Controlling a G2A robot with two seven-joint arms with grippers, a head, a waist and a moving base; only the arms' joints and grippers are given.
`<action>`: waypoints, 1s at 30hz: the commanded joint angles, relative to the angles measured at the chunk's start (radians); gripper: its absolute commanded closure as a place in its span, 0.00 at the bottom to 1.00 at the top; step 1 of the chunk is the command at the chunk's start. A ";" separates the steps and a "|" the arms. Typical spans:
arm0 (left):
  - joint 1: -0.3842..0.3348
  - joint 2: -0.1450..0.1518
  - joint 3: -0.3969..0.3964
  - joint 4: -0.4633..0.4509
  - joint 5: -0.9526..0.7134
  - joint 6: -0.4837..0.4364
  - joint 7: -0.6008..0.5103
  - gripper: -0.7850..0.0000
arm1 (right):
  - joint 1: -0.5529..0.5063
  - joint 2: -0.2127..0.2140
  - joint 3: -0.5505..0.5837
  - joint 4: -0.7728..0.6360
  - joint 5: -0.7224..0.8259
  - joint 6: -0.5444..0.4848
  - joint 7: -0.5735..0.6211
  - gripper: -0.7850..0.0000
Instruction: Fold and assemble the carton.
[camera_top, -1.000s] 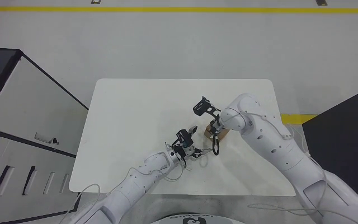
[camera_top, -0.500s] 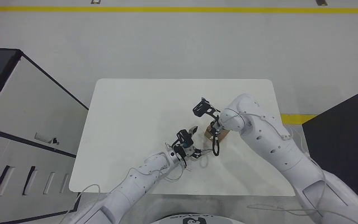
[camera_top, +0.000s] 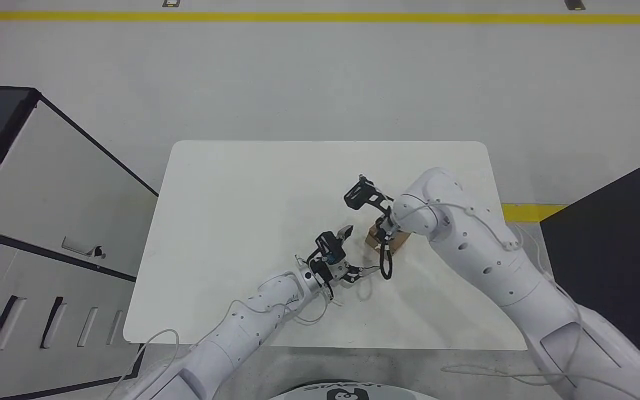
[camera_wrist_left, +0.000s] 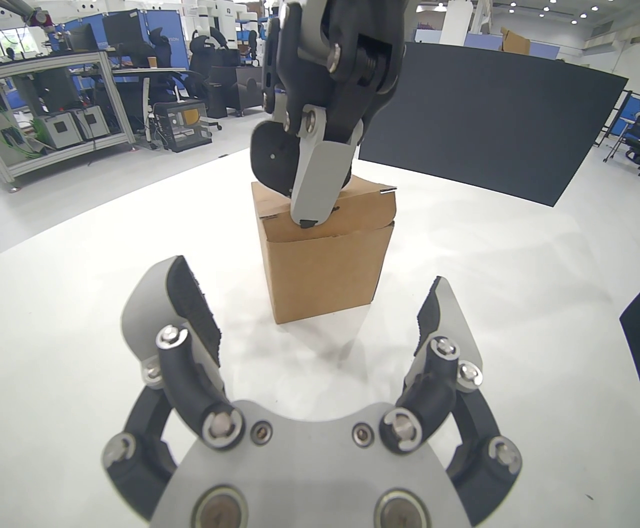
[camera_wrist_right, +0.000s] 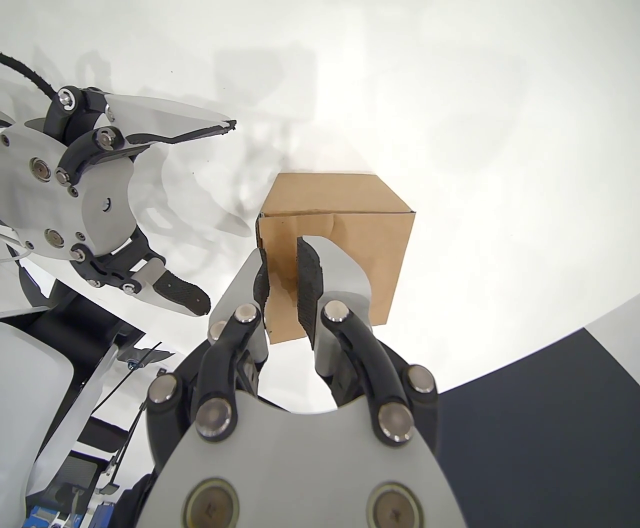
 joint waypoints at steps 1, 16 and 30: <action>0.000 0.000 0.000 0.000 0.000 0.000 0.001 0.00 | -0.002 0.001 0.002 -0.004 -0.003 -0.001 0.004 0.69; -0.001 0.001 -0.001 0.003 -0.001 0.000 0.003 0.00 | -0.019 0.007 0.018 -0.035 -0.033 -0.005 0.018 0.63; 0.001 0.002 -0.004 0.004 -0.003 0.001 0.009 0.00 | -0.027 0.021 0.009 -0.040 -0.027 -0.015 0.018 0.58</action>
